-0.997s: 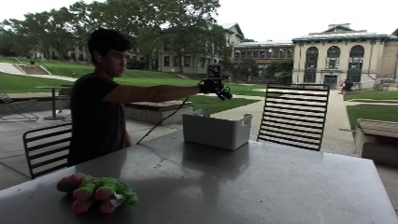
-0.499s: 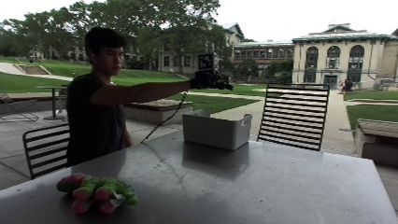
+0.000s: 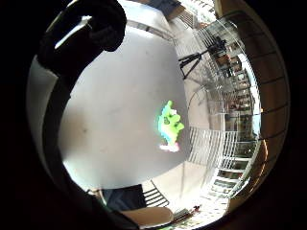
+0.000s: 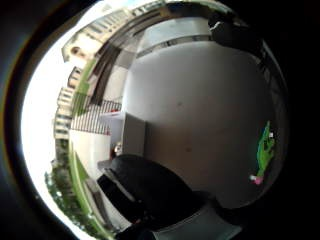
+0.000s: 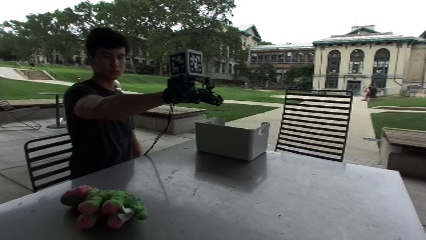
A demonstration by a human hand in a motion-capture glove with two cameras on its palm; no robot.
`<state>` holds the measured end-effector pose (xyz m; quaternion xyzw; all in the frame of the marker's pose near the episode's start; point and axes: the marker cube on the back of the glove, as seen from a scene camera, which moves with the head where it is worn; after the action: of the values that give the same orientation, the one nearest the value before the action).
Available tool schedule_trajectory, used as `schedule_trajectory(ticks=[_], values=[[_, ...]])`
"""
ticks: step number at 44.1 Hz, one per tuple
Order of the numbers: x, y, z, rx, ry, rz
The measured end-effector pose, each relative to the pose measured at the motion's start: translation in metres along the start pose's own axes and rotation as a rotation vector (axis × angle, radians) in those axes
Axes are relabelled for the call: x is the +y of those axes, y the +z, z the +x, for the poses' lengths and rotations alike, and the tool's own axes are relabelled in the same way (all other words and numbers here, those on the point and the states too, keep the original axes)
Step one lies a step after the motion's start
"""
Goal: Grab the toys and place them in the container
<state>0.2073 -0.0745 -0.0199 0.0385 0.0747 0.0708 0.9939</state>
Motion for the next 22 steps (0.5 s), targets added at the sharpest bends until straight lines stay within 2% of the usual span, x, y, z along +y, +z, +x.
schedule_trajectory(ticks=[11, 22], values=[[0.009, 0.044, 0.116, 0.028, 0.130, -0.024], [0.042, 0.102, 0.201, 0.013, 0.244, -0.146]])
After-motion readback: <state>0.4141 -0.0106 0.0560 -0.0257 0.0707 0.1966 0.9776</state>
